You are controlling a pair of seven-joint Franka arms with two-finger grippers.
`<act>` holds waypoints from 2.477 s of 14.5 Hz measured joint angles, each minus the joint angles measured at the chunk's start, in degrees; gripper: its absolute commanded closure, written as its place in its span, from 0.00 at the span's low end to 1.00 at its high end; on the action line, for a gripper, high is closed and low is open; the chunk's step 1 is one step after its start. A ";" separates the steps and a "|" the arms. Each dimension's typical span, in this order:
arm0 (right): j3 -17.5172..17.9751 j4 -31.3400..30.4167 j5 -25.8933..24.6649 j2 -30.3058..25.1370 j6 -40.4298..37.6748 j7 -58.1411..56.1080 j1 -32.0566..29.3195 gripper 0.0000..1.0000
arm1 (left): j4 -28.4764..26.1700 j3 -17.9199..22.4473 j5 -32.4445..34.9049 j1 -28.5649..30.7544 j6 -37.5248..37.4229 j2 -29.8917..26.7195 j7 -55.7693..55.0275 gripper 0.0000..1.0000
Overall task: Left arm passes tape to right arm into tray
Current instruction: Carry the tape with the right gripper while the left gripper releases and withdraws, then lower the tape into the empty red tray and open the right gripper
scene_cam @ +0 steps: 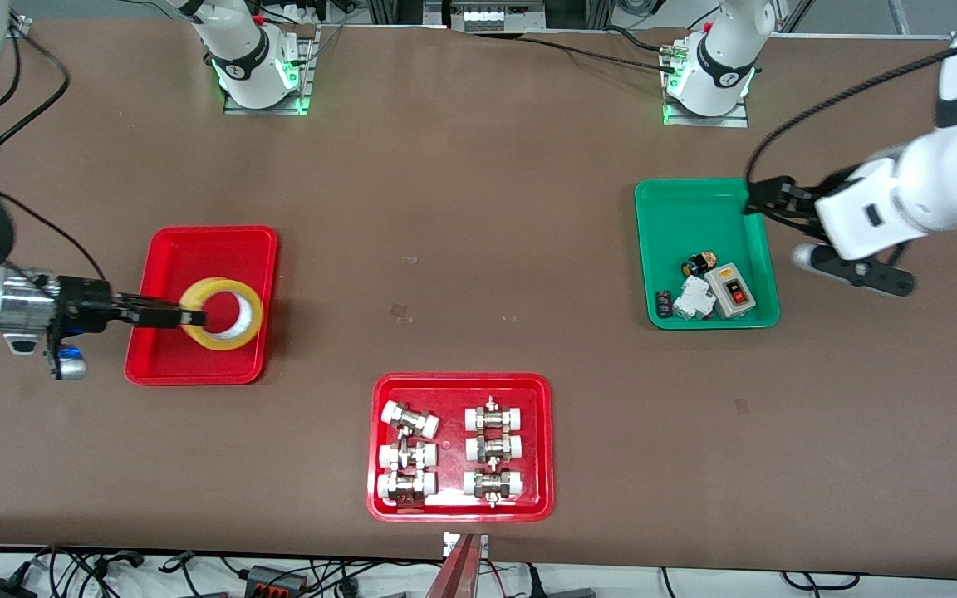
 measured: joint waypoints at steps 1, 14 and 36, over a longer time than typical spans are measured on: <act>-0.01 -0.03 0.01 1.75 -1.61 -4.56 -2.66 0.71 | 0.02 0.05 0.43 1.14 0.02 -0.02 0.38 0.00; 0.38 -0.72 0.03 14.49 -4.05 -28.57 -10.23 0.66 | -11.25 22.07 0.85 -14.60 8.87 -15.83 7.62 0.00; 1.47 0.80 -18.63 11.28 4.19 -29.39 -5.85 0.00 | -14.44 22.40 0.85 -15.58 13.14 -17.13 1.20 0.00</act>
